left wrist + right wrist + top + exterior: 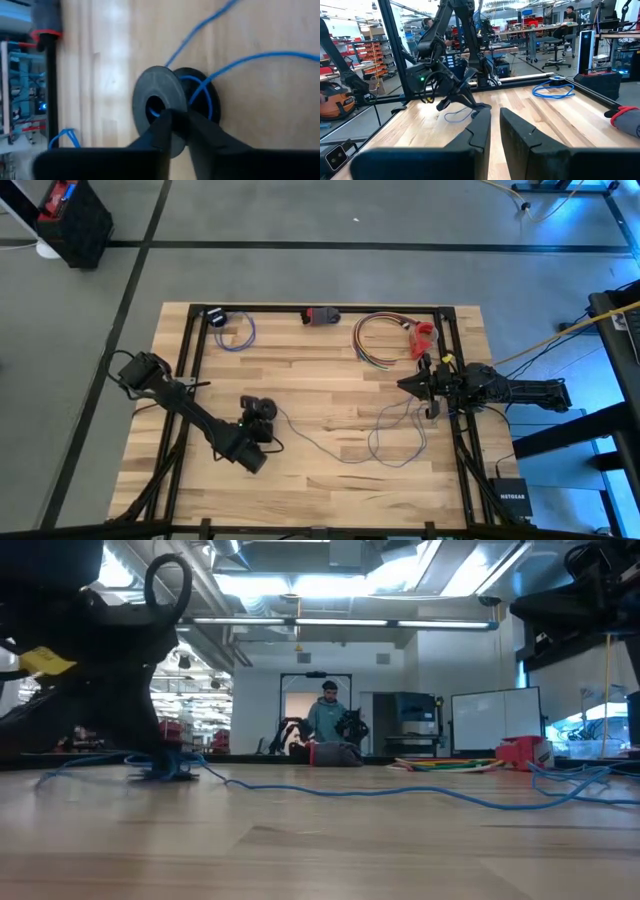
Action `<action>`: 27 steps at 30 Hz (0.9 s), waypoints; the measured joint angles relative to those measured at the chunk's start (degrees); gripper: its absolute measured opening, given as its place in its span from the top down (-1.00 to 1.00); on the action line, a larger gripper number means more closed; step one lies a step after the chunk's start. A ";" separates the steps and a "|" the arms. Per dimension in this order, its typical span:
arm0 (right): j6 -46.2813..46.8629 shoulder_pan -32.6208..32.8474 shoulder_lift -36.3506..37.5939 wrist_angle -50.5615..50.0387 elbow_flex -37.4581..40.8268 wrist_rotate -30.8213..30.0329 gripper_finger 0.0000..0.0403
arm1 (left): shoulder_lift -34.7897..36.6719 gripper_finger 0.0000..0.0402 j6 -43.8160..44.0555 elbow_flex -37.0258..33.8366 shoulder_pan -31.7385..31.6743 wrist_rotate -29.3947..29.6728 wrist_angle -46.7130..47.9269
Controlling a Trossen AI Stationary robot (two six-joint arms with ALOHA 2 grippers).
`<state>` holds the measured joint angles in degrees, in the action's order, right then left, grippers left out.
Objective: Coil cords
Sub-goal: Coil the blue wire on the black spool
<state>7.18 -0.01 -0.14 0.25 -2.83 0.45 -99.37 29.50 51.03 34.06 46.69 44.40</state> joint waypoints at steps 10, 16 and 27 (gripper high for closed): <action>0.03 0.00 0.00 0.02 0.00 -0.02 0.77 | 0.02 0.97 5.19 0.06 -0.43 -0.21 -0.05; 1.99 0.00 0.00 0.70 0.00 0.79 0.77 | 0.54 0.98 5.00 2.36 -0.50 -1.25 0.92; -4.44 0.00 0.00 4.06 0.00 0.99 0.77 | 5.89 1.00 12.71 3.93 -0.50 -3.37 0.73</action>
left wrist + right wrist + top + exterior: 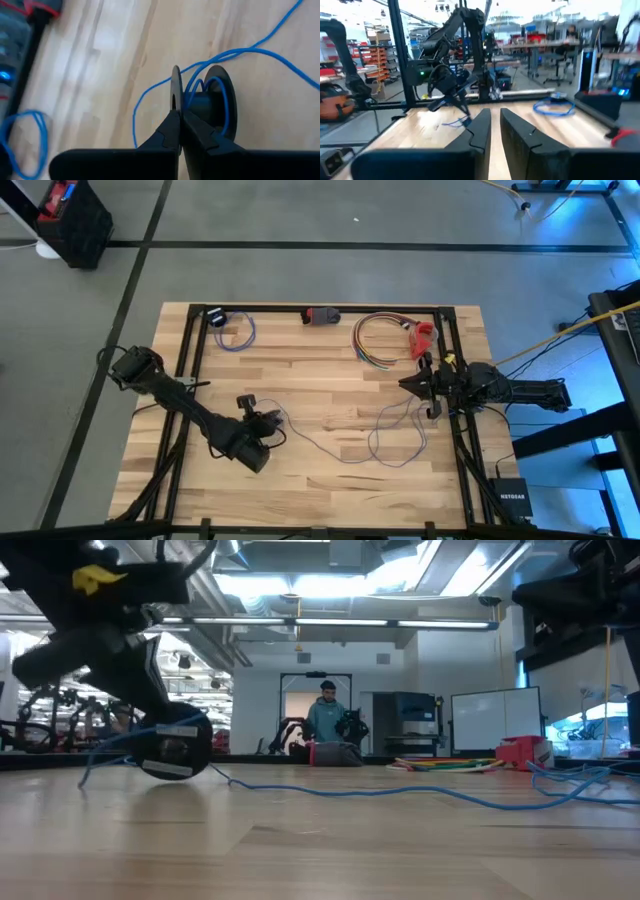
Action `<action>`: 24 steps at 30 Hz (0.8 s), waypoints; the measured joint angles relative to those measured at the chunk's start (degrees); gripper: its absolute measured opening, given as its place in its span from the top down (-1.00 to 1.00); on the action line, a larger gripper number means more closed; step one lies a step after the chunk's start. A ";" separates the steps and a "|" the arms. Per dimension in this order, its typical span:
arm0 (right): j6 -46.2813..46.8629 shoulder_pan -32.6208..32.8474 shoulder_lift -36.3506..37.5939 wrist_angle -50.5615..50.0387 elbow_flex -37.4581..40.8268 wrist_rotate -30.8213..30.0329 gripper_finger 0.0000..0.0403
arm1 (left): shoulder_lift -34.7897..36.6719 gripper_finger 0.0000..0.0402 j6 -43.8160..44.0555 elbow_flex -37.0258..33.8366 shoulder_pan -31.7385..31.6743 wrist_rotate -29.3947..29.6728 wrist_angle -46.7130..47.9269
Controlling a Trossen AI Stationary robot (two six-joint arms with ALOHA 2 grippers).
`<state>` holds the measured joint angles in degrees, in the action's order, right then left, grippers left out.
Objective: Coil cords
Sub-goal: Coil the blue wire on the black spool
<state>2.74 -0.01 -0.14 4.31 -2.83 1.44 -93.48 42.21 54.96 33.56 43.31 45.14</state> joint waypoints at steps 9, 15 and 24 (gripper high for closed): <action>-3.02 0.00 0.00 6.26 -0.02 -3.89 0.77 | 1.85 1.00 -2.76 0.02 0.17 -3.99 -6.67; 3.20 0.00 -0.48 6.19 -0.02 -4.41 0.77 | 4.16 1.00 -6.11 0.04 0.09 -11.12 -11.36; 4.47 0.02 -1.02 3.22 0.00 -1.84 0.77 | 10.04 1.00 -3.73 0.04 -0.56 -13.69 -11.98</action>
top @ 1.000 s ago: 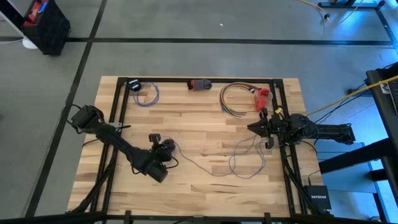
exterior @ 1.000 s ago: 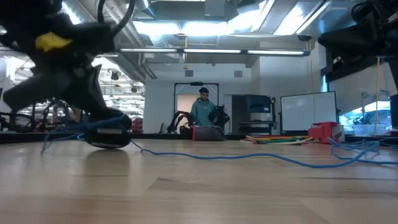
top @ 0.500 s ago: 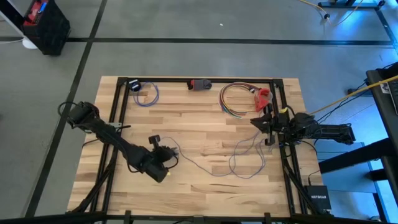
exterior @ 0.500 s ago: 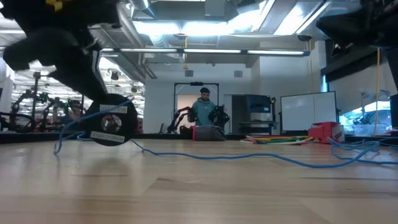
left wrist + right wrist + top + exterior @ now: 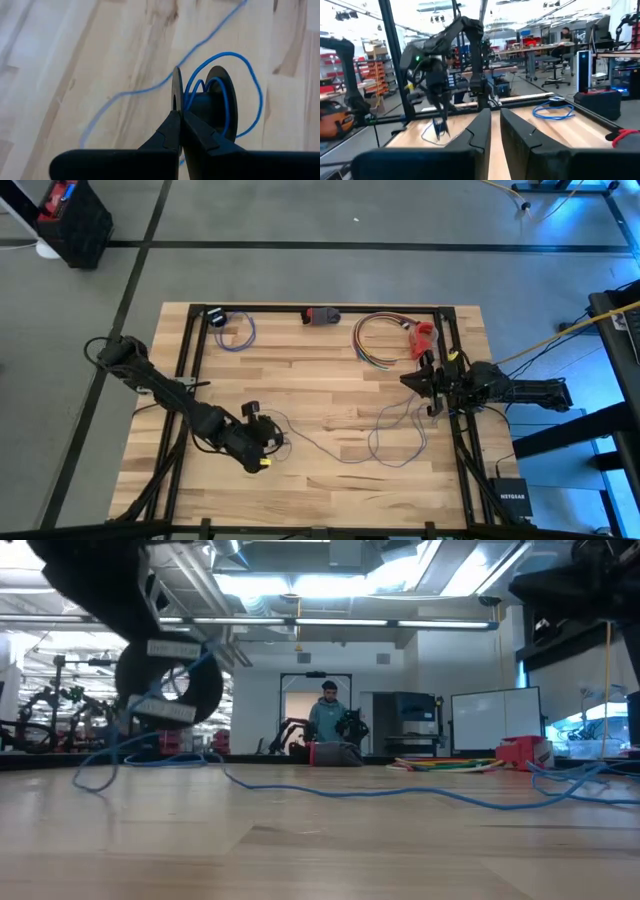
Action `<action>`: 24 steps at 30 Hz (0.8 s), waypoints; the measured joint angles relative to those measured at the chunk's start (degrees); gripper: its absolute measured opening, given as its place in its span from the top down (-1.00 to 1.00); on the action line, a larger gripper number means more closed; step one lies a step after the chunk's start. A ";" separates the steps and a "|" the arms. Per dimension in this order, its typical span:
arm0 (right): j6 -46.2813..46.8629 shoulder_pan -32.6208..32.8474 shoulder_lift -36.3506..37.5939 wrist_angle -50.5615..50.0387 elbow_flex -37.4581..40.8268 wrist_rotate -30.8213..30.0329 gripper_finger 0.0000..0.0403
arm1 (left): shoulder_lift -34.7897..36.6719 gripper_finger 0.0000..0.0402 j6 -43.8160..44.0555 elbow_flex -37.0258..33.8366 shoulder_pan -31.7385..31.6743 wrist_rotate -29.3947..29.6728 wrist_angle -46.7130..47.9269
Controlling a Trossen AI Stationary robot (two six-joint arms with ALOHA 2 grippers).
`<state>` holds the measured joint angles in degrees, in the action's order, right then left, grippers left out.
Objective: Coil cords
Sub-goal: Coil the blue wire on the black spool
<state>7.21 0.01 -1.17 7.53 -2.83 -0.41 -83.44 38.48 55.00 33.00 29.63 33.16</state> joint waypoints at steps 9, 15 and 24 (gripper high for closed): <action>-3.00 0.00 -6.46 5.99 -0.02 0.00 0.77 | 4.65 1.00 -13.56 0.06 -4.28 -0.17 -8.82; -4.50 0.00 -16.74 7.27 -3.54 0.00 0.77 | 5.03 1.00 -24.69 -0.02 -9.65 -6.42 -17.49; -8.23 -0.04 -35.44 3.66 -14.57 -0.77 0.77 | 5.03 1.00 -41.10 -0.33 -18.77 -6.92 -30.75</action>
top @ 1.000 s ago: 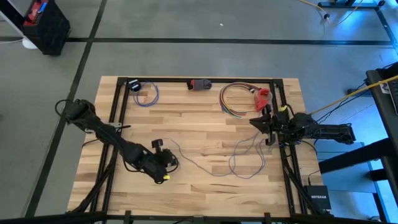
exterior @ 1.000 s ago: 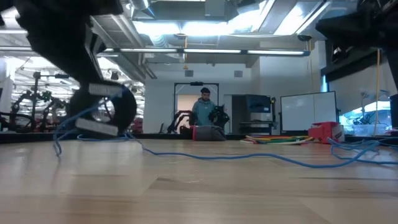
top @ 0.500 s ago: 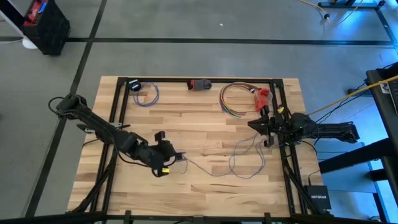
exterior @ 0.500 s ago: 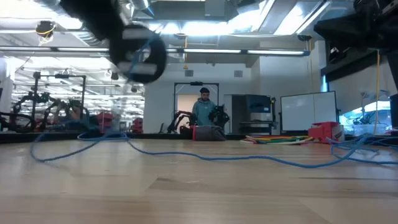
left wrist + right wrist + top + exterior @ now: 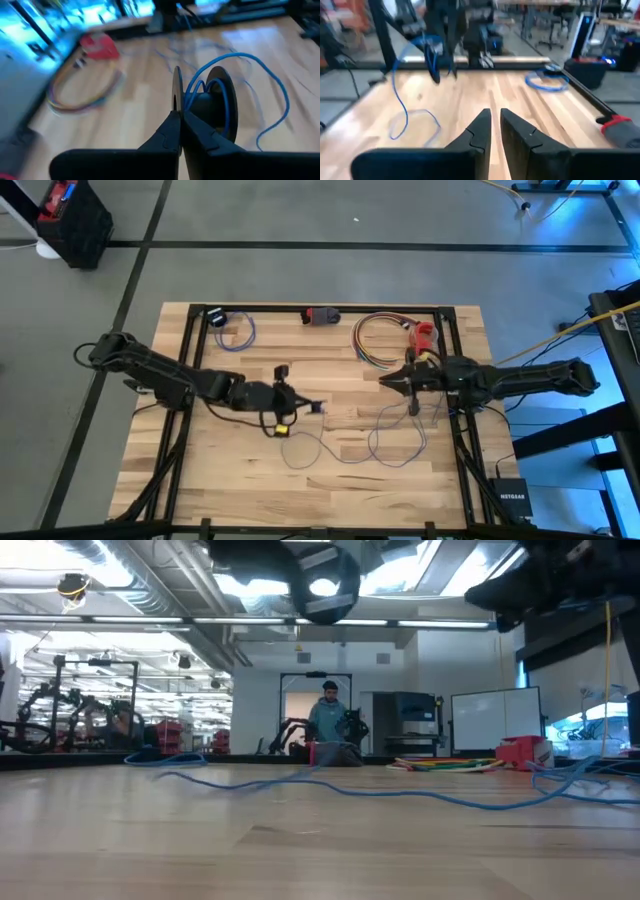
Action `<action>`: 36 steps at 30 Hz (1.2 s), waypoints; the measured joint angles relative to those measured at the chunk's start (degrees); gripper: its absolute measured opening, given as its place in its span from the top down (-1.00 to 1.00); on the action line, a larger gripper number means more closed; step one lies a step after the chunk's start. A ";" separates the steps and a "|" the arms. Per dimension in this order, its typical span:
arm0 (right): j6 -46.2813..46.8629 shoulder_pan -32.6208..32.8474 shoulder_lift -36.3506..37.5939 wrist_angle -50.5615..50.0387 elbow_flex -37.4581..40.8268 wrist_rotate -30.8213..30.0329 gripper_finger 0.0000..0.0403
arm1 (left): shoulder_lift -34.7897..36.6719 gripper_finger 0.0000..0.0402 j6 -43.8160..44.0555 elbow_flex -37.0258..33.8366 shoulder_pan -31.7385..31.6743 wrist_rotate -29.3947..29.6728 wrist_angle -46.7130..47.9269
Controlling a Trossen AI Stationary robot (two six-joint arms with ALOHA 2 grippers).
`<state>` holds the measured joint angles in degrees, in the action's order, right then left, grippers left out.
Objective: Coil cords
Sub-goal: Coil the blue wire on the black spool
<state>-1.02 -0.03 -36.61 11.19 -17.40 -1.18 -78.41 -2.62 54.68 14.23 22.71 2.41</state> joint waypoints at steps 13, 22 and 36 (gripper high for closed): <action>-3.57 0.00 -11.53 -3.91 -12.22 -3.83 0.77 | -2.41 1.00 -5.31 -0.04 -7.82 -8.63 -11.13; 3.48 0.06 -21.98 -3.60 -15.70 4.02 0.69 | -6.45 1.00 -7.03 -0.11 -8.34 -10.15 -12.75; -4.36 0.06 -29.84 -8.53 -25.49 6.83 0.42 | -6.43 1.00 -5.23 -0.11 -7.86 -10.11 -10.16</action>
<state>-5.38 0.03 -66.45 2.66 -42.89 5.65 -84.84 -7.85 54.57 6.37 12.60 -7.75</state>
